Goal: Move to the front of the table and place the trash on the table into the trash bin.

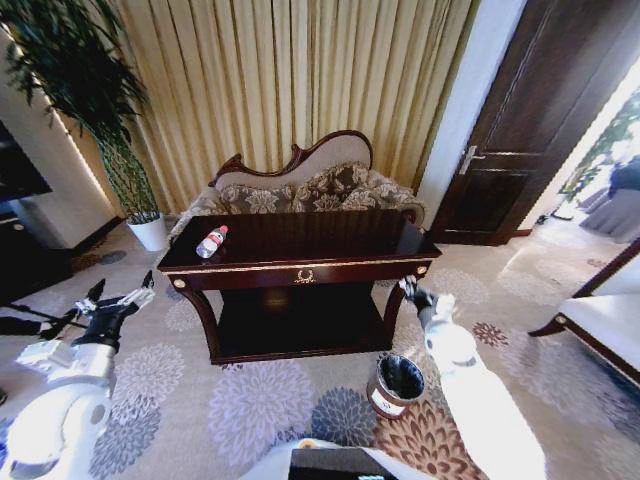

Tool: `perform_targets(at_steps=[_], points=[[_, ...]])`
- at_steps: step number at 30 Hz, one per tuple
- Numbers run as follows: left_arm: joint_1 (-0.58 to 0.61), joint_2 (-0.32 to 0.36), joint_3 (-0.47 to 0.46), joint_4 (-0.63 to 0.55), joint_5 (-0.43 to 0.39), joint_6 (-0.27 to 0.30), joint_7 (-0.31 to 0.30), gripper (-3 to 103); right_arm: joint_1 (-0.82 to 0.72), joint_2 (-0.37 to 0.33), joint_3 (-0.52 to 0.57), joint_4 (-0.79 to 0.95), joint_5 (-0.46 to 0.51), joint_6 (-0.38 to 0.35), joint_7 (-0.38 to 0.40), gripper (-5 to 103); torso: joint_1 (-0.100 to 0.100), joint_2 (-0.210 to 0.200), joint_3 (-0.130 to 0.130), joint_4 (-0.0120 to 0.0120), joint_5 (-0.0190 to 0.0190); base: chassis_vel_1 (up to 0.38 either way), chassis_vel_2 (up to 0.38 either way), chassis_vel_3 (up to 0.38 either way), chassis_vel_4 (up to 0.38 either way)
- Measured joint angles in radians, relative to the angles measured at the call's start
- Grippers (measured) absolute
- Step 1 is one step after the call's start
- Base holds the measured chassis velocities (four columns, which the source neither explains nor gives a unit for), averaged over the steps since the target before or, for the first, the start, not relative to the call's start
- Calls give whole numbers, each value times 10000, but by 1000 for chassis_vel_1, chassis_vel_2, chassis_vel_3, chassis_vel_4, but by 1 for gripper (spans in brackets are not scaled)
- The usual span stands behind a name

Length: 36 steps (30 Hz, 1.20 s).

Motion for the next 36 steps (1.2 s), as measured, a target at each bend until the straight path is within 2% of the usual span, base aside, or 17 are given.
perform_targets(at_steps=[2, 6, 15, 21, 32, 34, 35, 36], points=[[-10, -7, 21, 19, 0, -20, 8, 100, 16, 64, 29, -468, -144, 50, 2, 2, 3, -2, 1, 0, 0, -76, 54, 72, -40], [-131, -20, 98, 144, 0, -60, 12, 100, 454, 322, 91, -2702, -1230, 218, 0, 0, -4, 0, -2, 2, 2, -19, 12, 22, -15], [-207, -9, 92, 151, -24, -45, 1, 100, 991, 430, 87, -4092, -2508, 197, 0, 0, -18, 11, -9, 5, -4, 0, 0, 0, 0], [-211, -58, 48, 260, -50, -45, 6, 100, 412, 801, 381, -4565, -3776, -22, 0, 0, -11, 7, -6, 1, -2, 0, 0, 0, 0], [-376, -6, 111, 278, -70, -35, 12, 100, 67, 1583, 259, -4392, -3427, -182, 0, -1, -12, 7, -6, 2, 1, 0, 0, 0, 0], [-382, 12, 104, 285, -80, -26, 12, 100, 193, 1721, 215, -4447, -3401, -125, 1, 9, -12, 7, -7, 2, -2, 0, 0, 0, 0], [-382, 12, 104, 285, -80, -26, 12, 100, 193, 1721, 215, -4447, -3401, -125, 1, 9, -12, 7, -7, 2, -2, 0, 0, 0, 0], [-369, 12, 95, 285, -82, -25, 12, 100, 247, 1740, 208, -4472, -3395, -94, 0, 15, -12, 7, -7, 4, -2, 0, 0, 0, 0]])
